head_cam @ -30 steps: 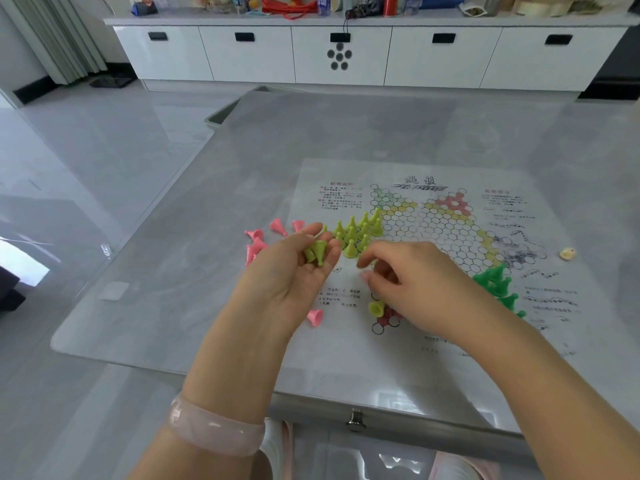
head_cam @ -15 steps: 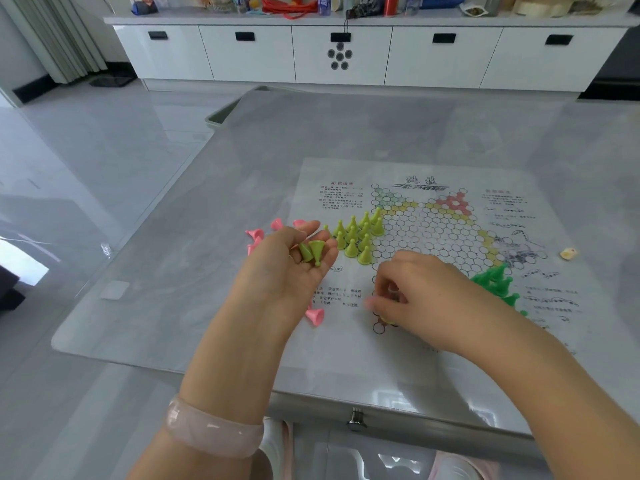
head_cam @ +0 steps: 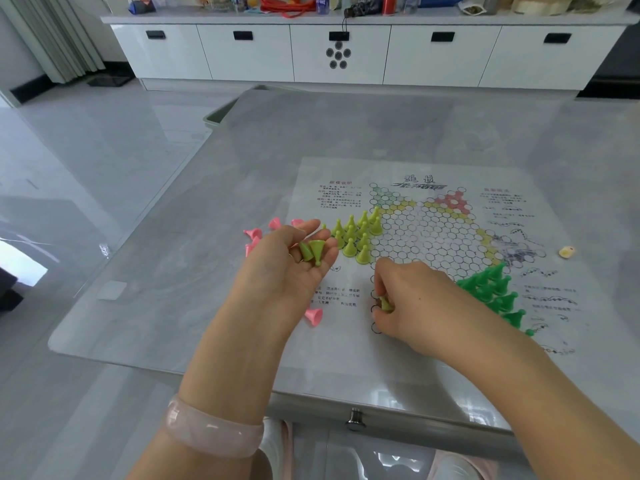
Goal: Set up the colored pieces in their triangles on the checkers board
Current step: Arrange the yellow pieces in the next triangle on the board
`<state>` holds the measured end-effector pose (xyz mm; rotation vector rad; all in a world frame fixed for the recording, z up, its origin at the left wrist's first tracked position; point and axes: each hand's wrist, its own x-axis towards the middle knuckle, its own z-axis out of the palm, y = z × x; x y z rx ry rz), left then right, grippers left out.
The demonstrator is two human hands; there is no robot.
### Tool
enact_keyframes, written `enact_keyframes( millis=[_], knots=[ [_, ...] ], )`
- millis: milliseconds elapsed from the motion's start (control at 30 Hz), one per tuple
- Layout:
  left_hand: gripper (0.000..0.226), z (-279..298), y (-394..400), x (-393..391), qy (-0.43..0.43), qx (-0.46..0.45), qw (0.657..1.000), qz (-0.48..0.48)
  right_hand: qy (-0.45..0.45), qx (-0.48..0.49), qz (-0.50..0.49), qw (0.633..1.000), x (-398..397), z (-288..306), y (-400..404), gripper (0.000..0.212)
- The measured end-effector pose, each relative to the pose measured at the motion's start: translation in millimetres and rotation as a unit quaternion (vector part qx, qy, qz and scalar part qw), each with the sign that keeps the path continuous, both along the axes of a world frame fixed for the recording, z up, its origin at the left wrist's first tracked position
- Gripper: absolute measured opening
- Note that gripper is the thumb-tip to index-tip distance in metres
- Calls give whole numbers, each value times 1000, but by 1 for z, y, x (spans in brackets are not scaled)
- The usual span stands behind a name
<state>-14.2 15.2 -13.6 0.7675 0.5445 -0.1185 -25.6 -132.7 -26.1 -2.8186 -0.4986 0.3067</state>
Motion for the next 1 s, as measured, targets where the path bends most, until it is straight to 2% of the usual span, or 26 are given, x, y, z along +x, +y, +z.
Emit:
enact_keyframes(
  millis=[300,400,467,567,1000],
  knots=[
    [20,1,0,-1,-2,3,1000,-5,-9,-5,-11,1000,6,3,-5,13],
    [21,1,0,-1,2,0,1000,-2,-50,90,-72,992,16,10,-9,12],
    [21,2,1,-1,3,-2,1000,-3,-99,162,-119,974,26,11,-12,14],
    [21,2,1,-1,7,0,1000,-2,-125,230,-165,951,41,8,-10,14],
    [22,2,11,0,-3,-6,1000,2,-134,185,-206,951,62,-22,6,10]
  ],
)
